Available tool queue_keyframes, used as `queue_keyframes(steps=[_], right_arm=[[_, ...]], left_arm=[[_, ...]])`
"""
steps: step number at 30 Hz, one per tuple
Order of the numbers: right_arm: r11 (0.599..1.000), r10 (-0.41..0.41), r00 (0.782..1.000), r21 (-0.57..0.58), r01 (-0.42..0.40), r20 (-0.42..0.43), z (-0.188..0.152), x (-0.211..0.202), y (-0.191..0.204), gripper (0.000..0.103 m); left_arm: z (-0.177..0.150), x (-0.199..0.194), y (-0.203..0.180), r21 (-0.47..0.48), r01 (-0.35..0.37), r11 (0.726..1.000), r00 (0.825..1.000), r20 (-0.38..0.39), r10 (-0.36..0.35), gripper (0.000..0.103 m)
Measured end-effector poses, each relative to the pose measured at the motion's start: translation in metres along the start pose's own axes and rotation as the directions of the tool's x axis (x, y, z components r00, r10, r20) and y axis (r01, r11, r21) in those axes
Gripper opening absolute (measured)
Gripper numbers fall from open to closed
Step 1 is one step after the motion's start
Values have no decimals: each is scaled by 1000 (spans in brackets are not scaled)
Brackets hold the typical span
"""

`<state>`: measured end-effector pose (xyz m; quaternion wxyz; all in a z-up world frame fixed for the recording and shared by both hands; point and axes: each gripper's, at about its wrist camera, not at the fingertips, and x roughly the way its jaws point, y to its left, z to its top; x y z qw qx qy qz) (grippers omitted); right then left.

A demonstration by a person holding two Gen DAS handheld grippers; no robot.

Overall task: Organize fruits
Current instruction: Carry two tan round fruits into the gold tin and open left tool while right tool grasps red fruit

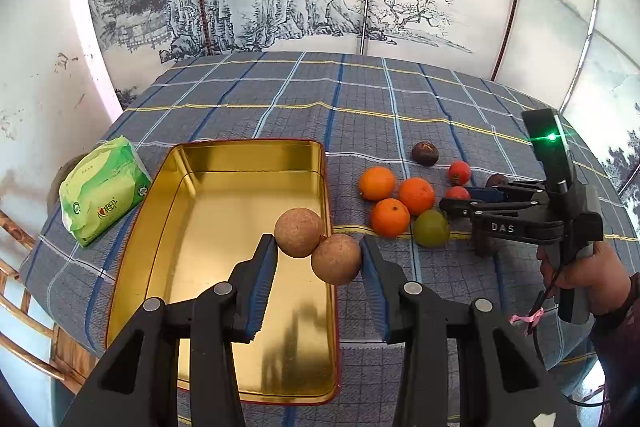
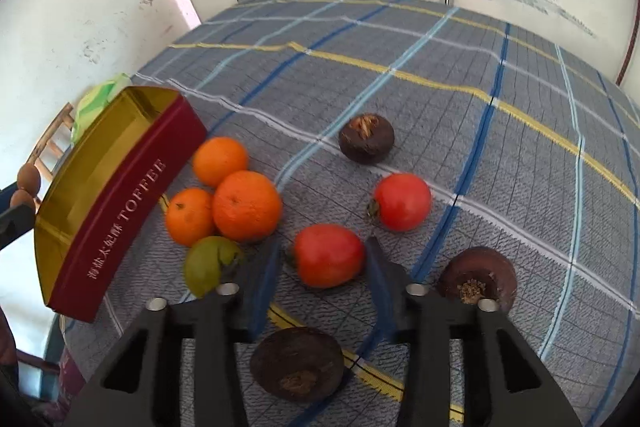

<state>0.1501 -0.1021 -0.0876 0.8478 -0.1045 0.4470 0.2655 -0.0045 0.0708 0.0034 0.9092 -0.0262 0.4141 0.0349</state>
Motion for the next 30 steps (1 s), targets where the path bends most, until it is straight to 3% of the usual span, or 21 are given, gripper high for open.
queue_keyframes(steps=[5,14,18,30], right_arm=[[1000,0,1000,-1,0,29,-2,-8,1,38],[996,53,988,64,-63,147,-13,-69,-4,38],[993,60,982,86,-77,177,-16,-89,-8,38],[996,47,976,67,-63,211,-19,-103,0,38]], left_arm=[[4,9,10,1,-12,1000,1000,-17,12,38],[22,39,34,87,-118,989,992,-28,120,38],[29,64,46,93,-123,988,990,-56,129,38],[49,113,64,147,-185,972,966,-157,208,38]])
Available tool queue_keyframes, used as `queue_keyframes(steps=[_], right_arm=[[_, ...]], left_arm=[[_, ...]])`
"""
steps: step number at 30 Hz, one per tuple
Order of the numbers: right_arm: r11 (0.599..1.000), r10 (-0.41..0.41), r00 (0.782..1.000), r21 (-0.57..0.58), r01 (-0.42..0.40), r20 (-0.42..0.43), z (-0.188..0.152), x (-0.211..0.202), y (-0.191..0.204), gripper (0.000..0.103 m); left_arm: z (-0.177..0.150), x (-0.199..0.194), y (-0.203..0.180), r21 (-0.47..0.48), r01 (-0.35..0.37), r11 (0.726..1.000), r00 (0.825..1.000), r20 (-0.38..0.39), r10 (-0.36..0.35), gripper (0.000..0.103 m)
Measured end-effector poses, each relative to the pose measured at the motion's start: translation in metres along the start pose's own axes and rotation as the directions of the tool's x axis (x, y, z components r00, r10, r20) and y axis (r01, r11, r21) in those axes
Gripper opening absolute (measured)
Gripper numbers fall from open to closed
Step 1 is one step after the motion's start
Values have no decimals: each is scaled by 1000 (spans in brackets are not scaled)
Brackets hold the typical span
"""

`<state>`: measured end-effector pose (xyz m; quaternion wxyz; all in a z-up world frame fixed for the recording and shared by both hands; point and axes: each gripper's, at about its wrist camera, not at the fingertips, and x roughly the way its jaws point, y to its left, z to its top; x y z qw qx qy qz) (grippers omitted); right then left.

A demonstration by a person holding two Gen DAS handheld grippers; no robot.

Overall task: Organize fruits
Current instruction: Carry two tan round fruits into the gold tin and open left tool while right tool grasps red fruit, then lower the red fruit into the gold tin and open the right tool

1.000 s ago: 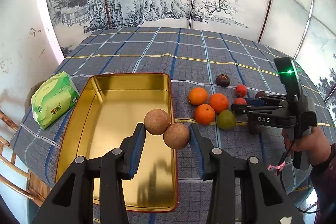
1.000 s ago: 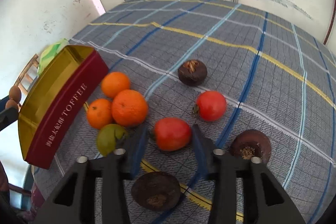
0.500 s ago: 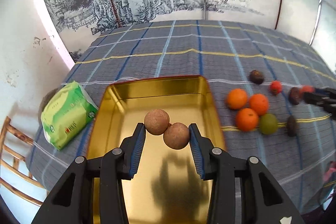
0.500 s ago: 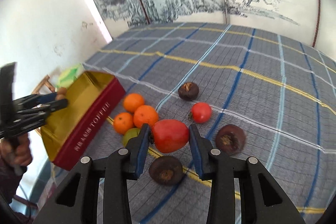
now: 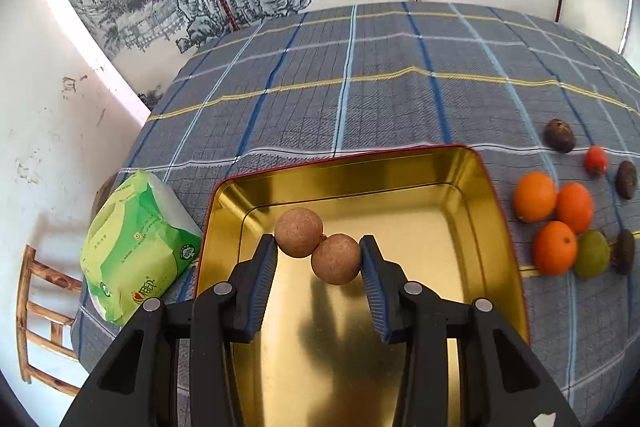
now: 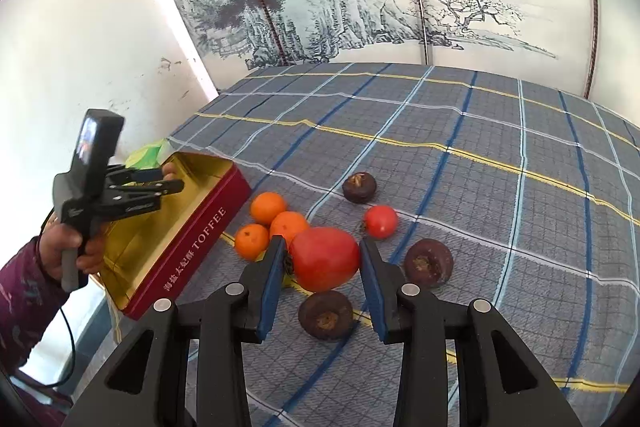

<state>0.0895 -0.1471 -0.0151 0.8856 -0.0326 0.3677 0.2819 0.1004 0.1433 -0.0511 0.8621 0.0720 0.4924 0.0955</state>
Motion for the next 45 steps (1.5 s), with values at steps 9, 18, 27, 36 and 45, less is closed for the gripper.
queue_keyframes(steps=[9,18,27,36,45], right_arm=[[1000,19,1000,10,-18,-17,-1,5,1,38],[1000,24,999,12,-24,-30,-4,10,3,38],[999,33,999,9,-32,-40,-4,14,7,38],[993,114,993,-32,-116,-43,11,18,37,38],[935,272,958,-211,-286,-94,49,59,124,38]], left_arm=[[9,19,7,0,-23,1000,999,-46,23,38],[12,33,13,3,-38,999,997,-71,38,38],[11,38,20,2,-91,996,994,-60,91,42],[-15,-34,45,-199,17,980,988,153,14,79],[-93,-100,60,-366,109,924,963,270,-6,100]])
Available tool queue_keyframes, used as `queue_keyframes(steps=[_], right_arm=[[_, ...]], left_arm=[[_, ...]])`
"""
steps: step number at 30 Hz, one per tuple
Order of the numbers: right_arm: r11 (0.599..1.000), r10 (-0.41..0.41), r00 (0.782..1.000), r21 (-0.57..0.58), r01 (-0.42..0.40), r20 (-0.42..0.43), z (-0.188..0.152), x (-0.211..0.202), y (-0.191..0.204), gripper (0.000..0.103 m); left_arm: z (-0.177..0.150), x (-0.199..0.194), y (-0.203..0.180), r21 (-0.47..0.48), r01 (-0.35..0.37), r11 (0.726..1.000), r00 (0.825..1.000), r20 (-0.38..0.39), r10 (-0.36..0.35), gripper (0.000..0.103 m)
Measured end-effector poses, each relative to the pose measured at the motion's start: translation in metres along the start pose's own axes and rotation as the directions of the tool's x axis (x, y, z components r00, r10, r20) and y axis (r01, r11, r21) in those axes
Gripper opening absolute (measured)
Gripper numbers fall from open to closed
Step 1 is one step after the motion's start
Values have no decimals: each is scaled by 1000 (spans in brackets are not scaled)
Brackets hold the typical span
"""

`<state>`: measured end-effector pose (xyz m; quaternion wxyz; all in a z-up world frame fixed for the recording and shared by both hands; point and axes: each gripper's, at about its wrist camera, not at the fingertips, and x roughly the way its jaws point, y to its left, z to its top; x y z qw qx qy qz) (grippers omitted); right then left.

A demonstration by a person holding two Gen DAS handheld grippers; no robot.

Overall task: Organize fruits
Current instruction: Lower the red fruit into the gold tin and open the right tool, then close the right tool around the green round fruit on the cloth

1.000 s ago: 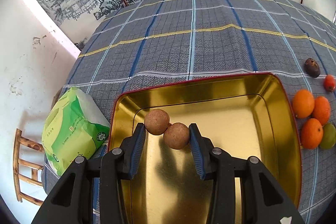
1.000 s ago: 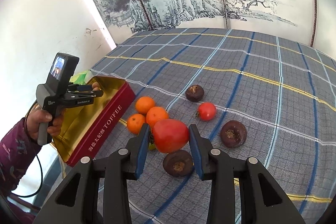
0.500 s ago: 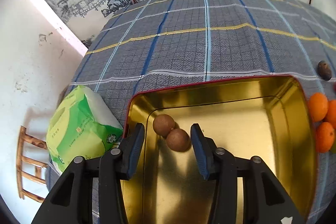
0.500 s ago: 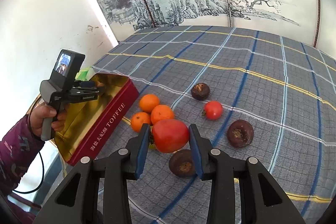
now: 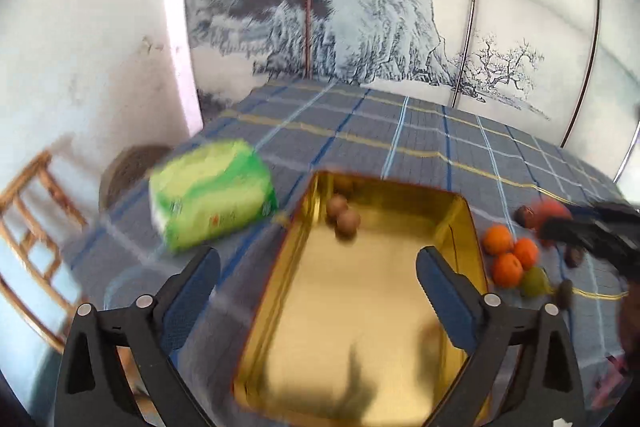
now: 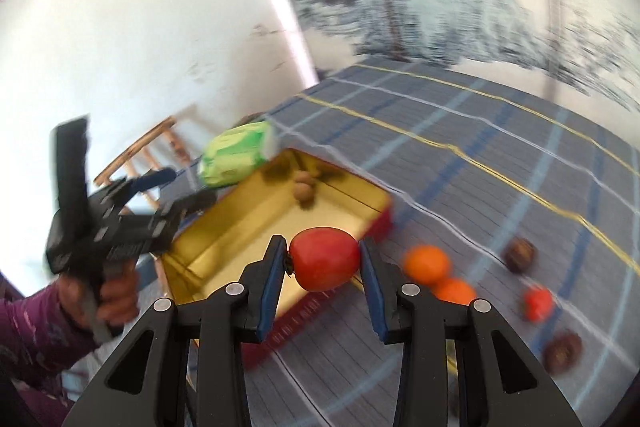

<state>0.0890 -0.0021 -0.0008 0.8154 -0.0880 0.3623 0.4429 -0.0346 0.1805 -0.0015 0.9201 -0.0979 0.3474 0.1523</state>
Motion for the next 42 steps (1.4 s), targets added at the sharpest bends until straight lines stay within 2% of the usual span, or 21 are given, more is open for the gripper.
queue_keyframes(steps=[2,7,10,12,15,17,20,24,27,31,35,36,37,38,42], right_arm=[[999,34,999,-18,-34,-29,9,20,7,38],[998,42,992,-38,-47,-122,22,76,15,38],[998,31,987,-42,-38,-161,25,100,16,38],[999,18,983,-38,-25,-180,26,114,15,39],[999,-6,980,-46,-3,-198,29,129,15,38],[999,-23,977,-47,13,-211,30,139,14,38],[998,-52,973,-55,40,-225,31,151,16,39],[995,-89,970,-56,78,-228,32,164,19,39],[997,-82,973,-17,80,-214,34,166,18,41],[997,-57,988,33,63,-147,37,147,15,44],[994,-17,998,108,22,-54,23,88,3,48],[993,-19,999,114,22,-30,11,64,-1,55],[993,-29,999,113,32,-20,4,51,-5,63],[992,-61,998,110,62,-14,-12,31,-11,66],[973,-195,979,116,201,-58,-62,-12,-36,67]], left_arm=[[-17,-13,8,-69,29,997,999,-35,-31,102],[-49,-43,8,-145,49,988,998,-40,-55,102],[-66,-60,8,-185,111,976,992,-34,-119,102],[-77,-71,3,-168,126,978,991,-19,-132,102],[-85,-84,-12,-55,91,994,996,2,-91,102],[-88,-89,-17,-21,96,995,995,7,-95,102],[-94,-92,-15,-29,129,991,992,5,-129,102],[-96,-93,-12,-41,126,991,992,-16,-126,102],[-97,-91,-13,-44,124,991,991,-40,-126,102],[-99,-94,-18,-31,143,989,988,-45,-145,101],[-98,-94,-27,-1,185,983,981,-49,-185,101],[-98,-92,-29,4,198,980,979,-57,-198,101],[-99,-91,-32,10,209,978,976,-67,-208,101],[-99,-89,-35,17,221,975,973,-80,-219,101],[-101,-84,-49,53,260,964,960,-119,-252,101]])
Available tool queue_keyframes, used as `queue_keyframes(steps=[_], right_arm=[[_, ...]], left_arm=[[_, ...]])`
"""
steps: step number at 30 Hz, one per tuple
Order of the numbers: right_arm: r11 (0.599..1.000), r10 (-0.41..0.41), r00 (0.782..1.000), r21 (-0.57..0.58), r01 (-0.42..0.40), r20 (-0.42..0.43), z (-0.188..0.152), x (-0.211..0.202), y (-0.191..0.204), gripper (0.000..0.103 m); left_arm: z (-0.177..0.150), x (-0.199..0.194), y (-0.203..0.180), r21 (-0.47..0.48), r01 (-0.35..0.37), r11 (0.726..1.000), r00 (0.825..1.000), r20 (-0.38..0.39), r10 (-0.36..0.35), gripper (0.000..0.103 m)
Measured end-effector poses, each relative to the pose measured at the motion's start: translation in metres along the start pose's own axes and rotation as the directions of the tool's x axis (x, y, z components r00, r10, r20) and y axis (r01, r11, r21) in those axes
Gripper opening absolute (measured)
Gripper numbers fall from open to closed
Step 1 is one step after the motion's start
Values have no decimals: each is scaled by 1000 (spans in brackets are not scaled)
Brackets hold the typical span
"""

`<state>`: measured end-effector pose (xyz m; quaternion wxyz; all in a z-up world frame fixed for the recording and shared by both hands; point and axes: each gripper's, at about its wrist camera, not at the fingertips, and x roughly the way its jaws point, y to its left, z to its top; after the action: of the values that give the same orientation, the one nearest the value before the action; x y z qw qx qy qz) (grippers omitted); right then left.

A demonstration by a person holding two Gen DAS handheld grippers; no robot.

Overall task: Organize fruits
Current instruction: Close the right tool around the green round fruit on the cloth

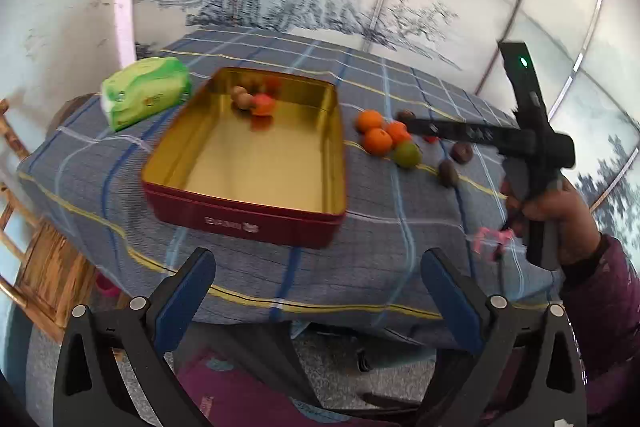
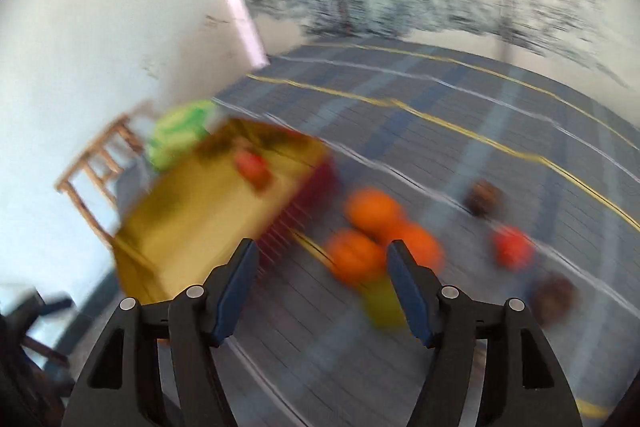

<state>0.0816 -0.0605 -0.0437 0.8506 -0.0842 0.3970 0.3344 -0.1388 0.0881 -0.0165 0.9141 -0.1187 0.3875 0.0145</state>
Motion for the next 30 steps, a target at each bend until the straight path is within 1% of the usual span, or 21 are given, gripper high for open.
queue_keyframes(steps=[1,3,6,9,14,22,23,24,25,26,27,28,30], right_arm=[[1000,-21,1000,1,21,-9,-8,-5,-7,67],[999,-37,999,9,38,-16,-18,-12,-20,67],[999,-45,999,16,45,-31,-24,-11,-28,67],[999,-45,999,-9,45,-31,-24,-4,-24,67],[998,-37,998,-51,34,-48,-26,9,-17,67],[998,-37,995,-60,32,-90,-20,33,-20,67],[998,-29,994,-65,22,-106,-19,38,-20,66],[997,-31,992,-69,23,-123,-18,44,-20,61],[995,-57,991,-85,48,-118,-16,46,-19,42],[995,-59,991,-87,49,-120,-15,46,-19,38],[997,-40,992,-65,33,-118,-12,43,-21,38],[998,-32,995,-50,27,-97,-10,37,-23,38],[998,-46,998,-39,44,-45,-9,19,-27,38]], left_arm=[[0,1,-3,12,2,1000,1000,-9,-2,101],[0,4,-11,39,-2,999,1000,-26,3,101],[0,6,-19,70,-13,997,999,-38,16,101],[3,8,-19,76,-24,997,999,-46,27,101],[1,12,-16,63,-23,998,997,-65,27,101],[2,21,-16,74,-15,997,995,-98,22,101],[4,22,-16,82,-15,997,995,-100,23,101],[6,23,-18,94,-18,995,995,-98,28,101],[9,24,-21,113,-26,993,995,-89,36,101],[13,24,-26,142,-33,989,997,-68,43,101],[20,24,-32,175,-27,984,998,-51,37,101],[26,25,-38,204,-10,979,999,-44,20,101],[41,28,-48,248,31,968,999,-41,-21,101]])
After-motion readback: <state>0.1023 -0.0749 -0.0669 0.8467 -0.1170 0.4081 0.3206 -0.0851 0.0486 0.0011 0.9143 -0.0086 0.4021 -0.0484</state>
